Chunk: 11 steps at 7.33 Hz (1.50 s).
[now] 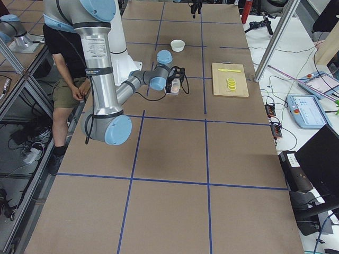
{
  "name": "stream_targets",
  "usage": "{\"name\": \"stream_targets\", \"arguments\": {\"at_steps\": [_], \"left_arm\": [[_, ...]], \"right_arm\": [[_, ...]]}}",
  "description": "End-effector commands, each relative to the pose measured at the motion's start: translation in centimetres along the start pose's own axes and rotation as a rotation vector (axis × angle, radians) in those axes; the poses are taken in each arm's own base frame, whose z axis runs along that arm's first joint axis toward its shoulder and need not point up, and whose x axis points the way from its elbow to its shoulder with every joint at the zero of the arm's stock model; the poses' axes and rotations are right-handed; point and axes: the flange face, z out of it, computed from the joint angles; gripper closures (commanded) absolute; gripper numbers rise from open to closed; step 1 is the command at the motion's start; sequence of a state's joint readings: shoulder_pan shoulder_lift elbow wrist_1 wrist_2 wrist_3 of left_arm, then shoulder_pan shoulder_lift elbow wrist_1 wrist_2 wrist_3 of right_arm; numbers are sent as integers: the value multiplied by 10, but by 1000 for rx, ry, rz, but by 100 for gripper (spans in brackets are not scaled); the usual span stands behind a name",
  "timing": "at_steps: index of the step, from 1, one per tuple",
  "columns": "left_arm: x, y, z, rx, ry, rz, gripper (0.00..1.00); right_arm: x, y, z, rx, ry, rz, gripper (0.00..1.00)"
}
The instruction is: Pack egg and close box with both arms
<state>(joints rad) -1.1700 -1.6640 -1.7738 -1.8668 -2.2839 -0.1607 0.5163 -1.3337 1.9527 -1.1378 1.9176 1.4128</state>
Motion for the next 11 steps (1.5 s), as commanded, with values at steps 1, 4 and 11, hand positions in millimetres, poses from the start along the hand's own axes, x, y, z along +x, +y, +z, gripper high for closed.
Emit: {"name": "stream_targets", "arguments": {"at_steps": [1, 4, 11], "left_arm": [[-14, 4, -8, 10, -15, 9, 1], [-98, 90, -41, 2, -81, -79, 0], [-171, 152, -87, -104, -127, -257, 0]], "right_arm": [[-16, -36, -53, 23, 11, 52, 0], [168, -136, -136, 3, 117, -116, 0], [446, -220, -250, 0, 221, -275, 0]]}}
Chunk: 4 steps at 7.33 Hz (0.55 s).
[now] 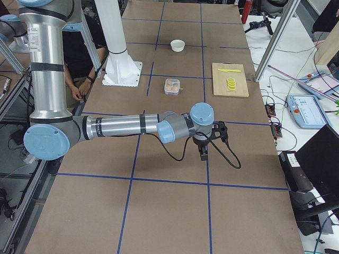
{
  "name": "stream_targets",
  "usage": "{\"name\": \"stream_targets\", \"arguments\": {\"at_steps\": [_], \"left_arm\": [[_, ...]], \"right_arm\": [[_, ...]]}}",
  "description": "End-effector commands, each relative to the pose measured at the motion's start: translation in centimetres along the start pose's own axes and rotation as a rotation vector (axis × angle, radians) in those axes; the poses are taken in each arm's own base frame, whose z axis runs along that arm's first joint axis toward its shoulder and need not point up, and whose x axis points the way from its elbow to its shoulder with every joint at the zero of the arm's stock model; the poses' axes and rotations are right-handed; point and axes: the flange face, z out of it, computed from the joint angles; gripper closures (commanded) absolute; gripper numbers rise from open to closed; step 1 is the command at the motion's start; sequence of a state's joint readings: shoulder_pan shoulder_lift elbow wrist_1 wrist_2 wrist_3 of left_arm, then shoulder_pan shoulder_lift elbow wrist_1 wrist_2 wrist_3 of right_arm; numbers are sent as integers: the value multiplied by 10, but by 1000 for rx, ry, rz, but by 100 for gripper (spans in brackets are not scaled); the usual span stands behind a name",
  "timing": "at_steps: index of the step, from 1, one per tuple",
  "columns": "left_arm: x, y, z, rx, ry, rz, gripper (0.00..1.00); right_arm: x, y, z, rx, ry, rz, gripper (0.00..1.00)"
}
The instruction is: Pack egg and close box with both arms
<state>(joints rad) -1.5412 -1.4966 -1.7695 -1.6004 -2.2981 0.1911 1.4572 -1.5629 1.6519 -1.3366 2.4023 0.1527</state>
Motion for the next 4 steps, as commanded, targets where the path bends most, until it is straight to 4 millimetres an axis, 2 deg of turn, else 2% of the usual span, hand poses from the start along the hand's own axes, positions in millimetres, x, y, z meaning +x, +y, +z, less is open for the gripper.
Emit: {"name": "stream_targets", "arguments": {"at_steps": [1, 3, 4], "left_arm": [[-9, 5, 8, -23, -3, -70, 0], [-12, 0, 15, -43, 8, -76, 0], [-8, -7, 8, -29, 5, -63, 0]], "right_arm": [[22, 9, -13, -31, 7, 4, 0], [25, 15, -6, -45, 14, 9, 0], [25, 15, -6, -44, 12, 8, 0]]}}
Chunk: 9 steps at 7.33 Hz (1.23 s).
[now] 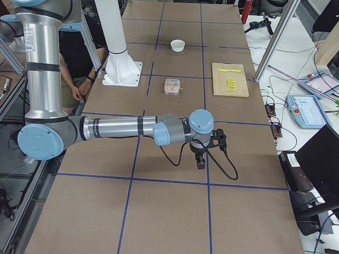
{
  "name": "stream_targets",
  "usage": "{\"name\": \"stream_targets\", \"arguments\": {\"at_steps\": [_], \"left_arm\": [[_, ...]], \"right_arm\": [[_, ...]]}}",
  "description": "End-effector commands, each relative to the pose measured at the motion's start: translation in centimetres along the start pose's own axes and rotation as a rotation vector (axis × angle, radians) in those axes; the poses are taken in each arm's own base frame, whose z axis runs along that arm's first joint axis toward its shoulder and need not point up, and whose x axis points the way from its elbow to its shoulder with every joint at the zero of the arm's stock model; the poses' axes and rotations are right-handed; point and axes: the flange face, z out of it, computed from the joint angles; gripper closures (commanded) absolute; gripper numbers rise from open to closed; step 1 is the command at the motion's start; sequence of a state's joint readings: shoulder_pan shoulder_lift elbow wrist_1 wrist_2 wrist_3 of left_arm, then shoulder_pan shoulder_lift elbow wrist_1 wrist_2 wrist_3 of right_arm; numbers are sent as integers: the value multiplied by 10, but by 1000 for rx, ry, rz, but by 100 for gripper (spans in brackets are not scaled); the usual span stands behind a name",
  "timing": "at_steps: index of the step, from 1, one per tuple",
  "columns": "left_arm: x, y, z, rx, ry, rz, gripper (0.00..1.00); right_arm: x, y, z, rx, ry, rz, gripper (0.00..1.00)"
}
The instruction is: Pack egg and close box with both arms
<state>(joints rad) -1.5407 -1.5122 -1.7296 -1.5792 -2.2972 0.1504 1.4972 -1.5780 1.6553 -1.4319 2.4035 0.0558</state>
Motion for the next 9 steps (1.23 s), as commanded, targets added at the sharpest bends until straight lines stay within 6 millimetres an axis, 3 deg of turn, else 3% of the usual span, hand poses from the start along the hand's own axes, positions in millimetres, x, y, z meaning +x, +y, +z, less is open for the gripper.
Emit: {"name": "stream_targets", "arguments": {"at_steps": [1, 3, 4, 9], "left_arm": [[-1, -1, 2, -7, 0, -2, 0], [4, 4, 0, 1, 39, -142, 0], [2, 16, 5, -5, 49, -148, 0], [12, 18, 0, 5, 91, -143, 0]], "right_arm": [[1, 1, 1, -1, 0, -1, 0], [2, 4, 2, -3, 3, 1, 0], [3, 5, 2, -3, 3, 1, 0], [1, 7, 3, -6, -5, 11, 0]]}}
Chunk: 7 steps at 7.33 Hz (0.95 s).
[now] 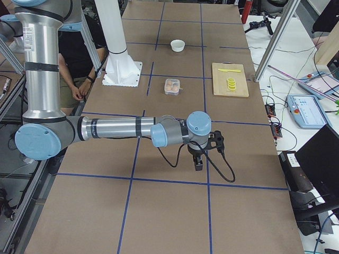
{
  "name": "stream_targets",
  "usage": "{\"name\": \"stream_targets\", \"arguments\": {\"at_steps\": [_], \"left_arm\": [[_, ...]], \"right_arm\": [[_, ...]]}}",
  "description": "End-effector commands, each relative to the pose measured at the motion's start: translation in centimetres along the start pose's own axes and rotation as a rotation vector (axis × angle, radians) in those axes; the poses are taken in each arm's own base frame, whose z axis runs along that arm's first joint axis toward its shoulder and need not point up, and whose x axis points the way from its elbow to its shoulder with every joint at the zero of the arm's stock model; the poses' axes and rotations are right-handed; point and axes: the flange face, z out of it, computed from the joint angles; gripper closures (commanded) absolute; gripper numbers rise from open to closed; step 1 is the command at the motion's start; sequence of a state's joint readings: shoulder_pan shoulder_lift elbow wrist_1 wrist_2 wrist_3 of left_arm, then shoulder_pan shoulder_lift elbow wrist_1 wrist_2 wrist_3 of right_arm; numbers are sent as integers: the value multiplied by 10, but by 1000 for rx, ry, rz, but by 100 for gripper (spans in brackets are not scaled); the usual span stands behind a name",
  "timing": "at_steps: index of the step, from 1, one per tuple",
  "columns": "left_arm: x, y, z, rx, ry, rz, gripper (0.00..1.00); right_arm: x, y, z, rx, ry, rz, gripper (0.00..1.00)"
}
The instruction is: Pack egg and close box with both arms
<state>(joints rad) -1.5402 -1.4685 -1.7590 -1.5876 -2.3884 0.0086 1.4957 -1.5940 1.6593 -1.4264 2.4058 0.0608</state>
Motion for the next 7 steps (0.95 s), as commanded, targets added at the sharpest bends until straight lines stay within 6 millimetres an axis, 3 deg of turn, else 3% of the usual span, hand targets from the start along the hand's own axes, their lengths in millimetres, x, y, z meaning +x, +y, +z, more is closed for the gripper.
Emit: {"name": "stream_targets", "arguments": {"at_steps": [1, 7], "left_arm": [[1, 2, -1, 1, 0, 3, 0], [0, 2, 1, -4, 0, 0, 0]], "right_arm": [[-1, 0, 1, -1, -2, 2, 0], [-9, -4, -4, 11, -6, -13, 0]]}}
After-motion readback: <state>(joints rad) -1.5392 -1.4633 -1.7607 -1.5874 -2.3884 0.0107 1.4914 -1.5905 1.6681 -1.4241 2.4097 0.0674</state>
